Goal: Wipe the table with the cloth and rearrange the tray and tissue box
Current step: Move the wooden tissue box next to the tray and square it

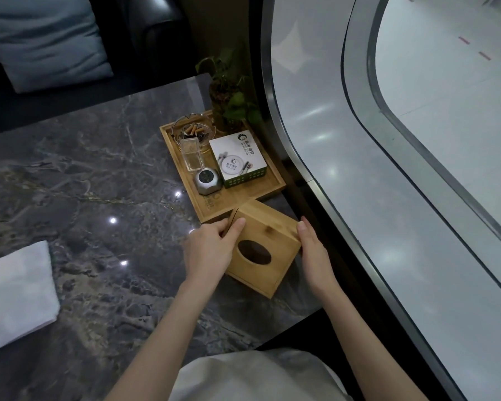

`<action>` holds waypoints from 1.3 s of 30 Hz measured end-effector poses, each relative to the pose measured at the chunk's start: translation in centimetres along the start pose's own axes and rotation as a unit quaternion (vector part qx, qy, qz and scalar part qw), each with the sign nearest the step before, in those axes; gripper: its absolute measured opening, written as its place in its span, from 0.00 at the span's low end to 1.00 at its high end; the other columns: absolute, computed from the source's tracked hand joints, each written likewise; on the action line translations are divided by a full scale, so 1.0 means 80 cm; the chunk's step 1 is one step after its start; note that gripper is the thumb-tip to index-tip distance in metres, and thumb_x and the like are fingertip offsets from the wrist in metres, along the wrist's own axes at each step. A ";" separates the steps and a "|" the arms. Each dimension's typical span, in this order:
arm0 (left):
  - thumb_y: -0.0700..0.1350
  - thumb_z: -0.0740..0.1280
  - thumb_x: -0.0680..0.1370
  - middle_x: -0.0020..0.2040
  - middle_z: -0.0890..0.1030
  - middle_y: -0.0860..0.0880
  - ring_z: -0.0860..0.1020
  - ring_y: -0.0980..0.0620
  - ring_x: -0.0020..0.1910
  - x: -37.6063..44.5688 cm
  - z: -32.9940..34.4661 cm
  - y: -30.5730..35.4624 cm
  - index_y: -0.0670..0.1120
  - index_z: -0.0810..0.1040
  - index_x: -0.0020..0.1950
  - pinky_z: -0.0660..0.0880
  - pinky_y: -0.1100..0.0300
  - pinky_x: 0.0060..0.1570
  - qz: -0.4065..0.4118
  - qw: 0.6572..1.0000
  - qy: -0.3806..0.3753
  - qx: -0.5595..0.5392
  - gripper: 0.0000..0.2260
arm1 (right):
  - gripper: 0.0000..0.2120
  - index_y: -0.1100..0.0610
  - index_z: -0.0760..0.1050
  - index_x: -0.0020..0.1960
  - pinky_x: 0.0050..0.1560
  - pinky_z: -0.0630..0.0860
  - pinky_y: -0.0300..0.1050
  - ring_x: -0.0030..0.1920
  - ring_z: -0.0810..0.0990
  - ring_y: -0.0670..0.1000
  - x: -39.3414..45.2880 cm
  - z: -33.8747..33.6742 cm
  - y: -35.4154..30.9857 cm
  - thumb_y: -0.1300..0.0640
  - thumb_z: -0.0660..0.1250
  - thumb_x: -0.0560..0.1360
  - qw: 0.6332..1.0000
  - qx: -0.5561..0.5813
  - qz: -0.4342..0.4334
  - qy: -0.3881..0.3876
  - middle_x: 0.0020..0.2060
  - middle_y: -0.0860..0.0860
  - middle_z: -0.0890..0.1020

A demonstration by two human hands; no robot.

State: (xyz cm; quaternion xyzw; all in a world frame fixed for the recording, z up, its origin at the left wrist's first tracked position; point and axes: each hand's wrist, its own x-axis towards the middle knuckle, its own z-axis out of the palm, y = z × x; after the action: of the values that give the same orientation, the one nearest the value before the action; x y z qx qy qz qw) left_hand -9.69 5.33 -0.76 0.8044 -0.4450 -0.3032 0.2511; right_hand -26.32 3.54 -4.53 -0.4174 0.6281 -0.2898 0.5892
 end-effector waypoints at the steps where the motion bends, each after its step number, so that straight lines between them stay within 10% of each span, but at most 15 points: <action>1: 0.56 0.62 0.75 0.48 0.82 0.52 0.78 0.57 0.47 0.001 0.001 0.001 0.45 0.78 0.60 0.72 0.69 0.47 0.012 1.000 -0.005 -0.020 0.19 | 0.31 0.49 0.53 0.75 0.70 0.55 0.44 0.70 0.60 0.46 0.001 0.001 0.001 0.38 0.51 0.76 1.000 0.008 -0.001 0.001 0.69 0.46 0.65; 5: 0.48 0.65 0.76 0.37 0.77 0.58 0.73 0.63 0.37 0.008 0.005 -0.003 0.44 0.80 0.53 0.68 0.79 0.35 0.031 0.995 -0.041 -0.081 0.11 | 0.41 0.49 0.51 0.75 0.74 0.57 0.53 0.73 0.59 0.47 0.005 0.004 0.007 0.30 0.56 0.69 0.999 0.037 -0.006 -0.005 0.75 0.48 0.59; 13: 0.50 0.66 0.75 0.43 0.83 0.51 0.79 0.53 0.45 0.020 0.012 -0.013 0.45 0.82 0.53 0.73 0.61 0.46 0.009 0.997 -0.044 -0.060 0.12 | 0.21 0.54 0.71 0.63 0.46 0.71 0.34 0.54 0.77 0.47 0.016 0.007 0.015 0.43 0.52 0.78 0.998 -0.034 -0.037 0.029 0.51 0.47 0.78; 26: 0.52 0.65 0.75 0.47 0.84 0.48 0.74 0.57 0.42 0.025 0.026 -0.013 0.46 0.81 0.55 0.68 0.65 0.42 -0.012 0.999 -0.039 -0.011 0.14 | 0.17 0.52 0.74 0.52 0.43 0.73 0.37 0.48 0.80 0.48 0.026 0.006 0.023 0.43 0.52 0.78 0.999 -0.026 0.001 0.032 0.46 0.52 0.82; 32: 0.49 0.61 0.78 0.55 0.80 0.46 0.70 0.58 0.47 0.022 0.018 -0.012 0.46 0.76 0.62 0.65 0.66 0.44 0.013 0.996 -0.084 -0.015 0.15 | 0.16 0.52 0.72 0.59 0.52 0.68 0.41 0.54 0.75 0.50 0.026 0.001 0.004 0.45 0.52 0.79 0.998 -0.053 0.029 0.009 0.47 0.47 0.76; 39: 0.51 0.59 0.79 0.69 0.69 0.46 0.67 0.52 0.67 -0.020 0.022 -0.044 0.46 0.63 0.71 0.64 0.55 0.66 0.046 0.996 -0.069 -0.039 0.22 | 0.25 0.54 0.55 0.74 0.72 0.58 0.44 0.73 0.58 0.45 -0.013 -0.009 0.011 0.50 0.54 0.80 0.954 -0.242 -0.178 0.007 0.73 0.48 0.61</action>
State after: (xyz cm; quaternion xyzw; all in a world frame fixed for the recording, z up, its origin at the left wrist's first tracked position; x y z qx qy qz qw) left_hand -9.65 8.12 -3.95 0.7500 -0.4854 -0.3633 0.2643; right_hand -27.24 4.79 -4.65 -0.6505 0.5991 -0.2318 0.4051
